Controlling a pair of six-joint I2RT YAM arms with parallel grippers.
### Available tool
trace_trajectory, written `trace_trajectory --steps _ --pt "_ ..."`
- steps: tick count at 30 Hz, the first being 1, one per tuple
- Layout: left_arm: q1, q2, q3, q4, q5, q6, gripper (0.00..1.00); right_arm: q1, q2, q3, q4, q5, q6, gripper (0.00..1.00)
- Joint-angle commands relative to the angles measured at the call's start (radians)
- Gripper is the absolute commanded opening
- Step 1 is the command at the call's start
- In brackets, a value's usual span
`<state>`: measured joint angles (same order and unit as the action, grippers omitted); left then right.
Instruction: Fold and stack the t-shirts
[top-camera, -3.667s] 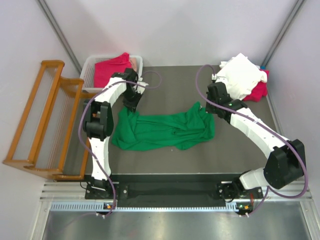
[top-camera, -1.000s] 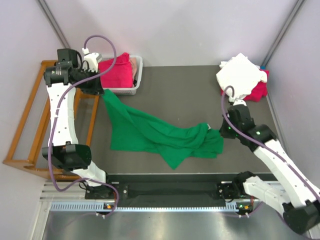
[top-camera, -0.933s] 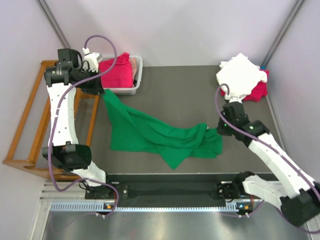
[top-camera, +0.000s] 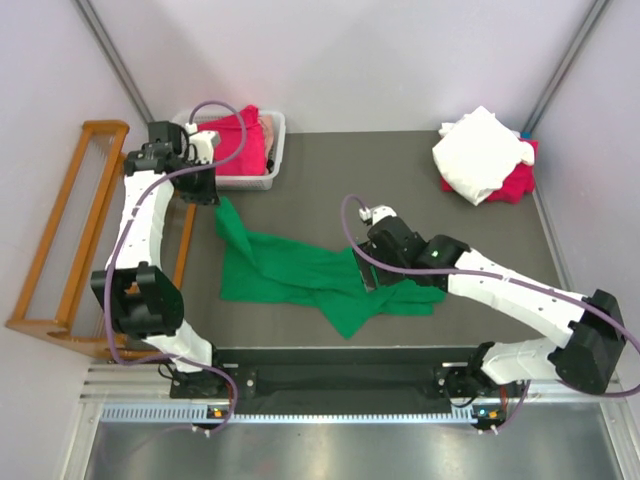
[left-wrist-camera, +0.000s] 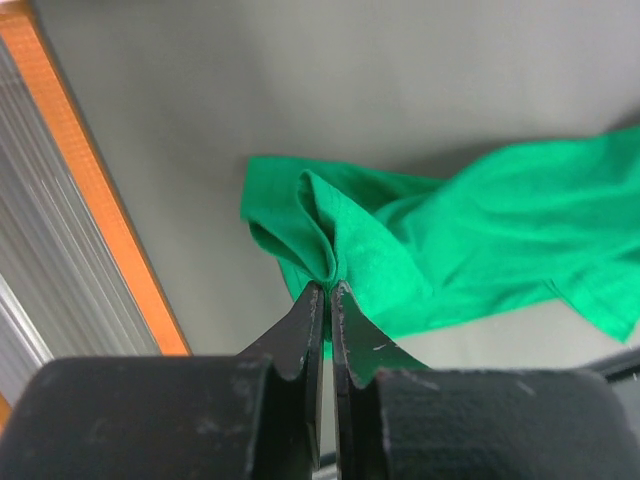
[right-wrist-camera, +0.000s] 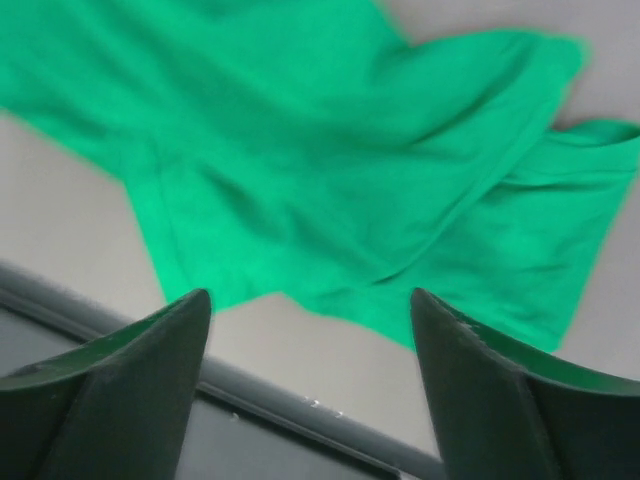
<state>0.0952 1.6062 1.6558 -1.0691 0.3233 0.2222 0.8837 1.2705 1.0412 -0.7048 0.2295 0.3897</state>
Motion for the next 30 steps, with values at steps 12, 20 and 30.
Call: trace_trajectory --steps 12,20,30 --pt "-0.022 0.067 -0.027 0.141 -0.035 -0.053 0.00 0.239 0.036 -0.024 -0.116 -0.120 0.040 0.70" --pt "-0.034 0.054 -0.041 0.153 -0.032 -0.064 0.00 0.282 0.186 -0.032 -0.035 -0.190 0.023 0.64" --pt "-0.052 0.046 -0.045 0.164 -0.032 -0.072 0.00 0.313 0.314 0.083 0.010 -0.145 -0.023 0.64"
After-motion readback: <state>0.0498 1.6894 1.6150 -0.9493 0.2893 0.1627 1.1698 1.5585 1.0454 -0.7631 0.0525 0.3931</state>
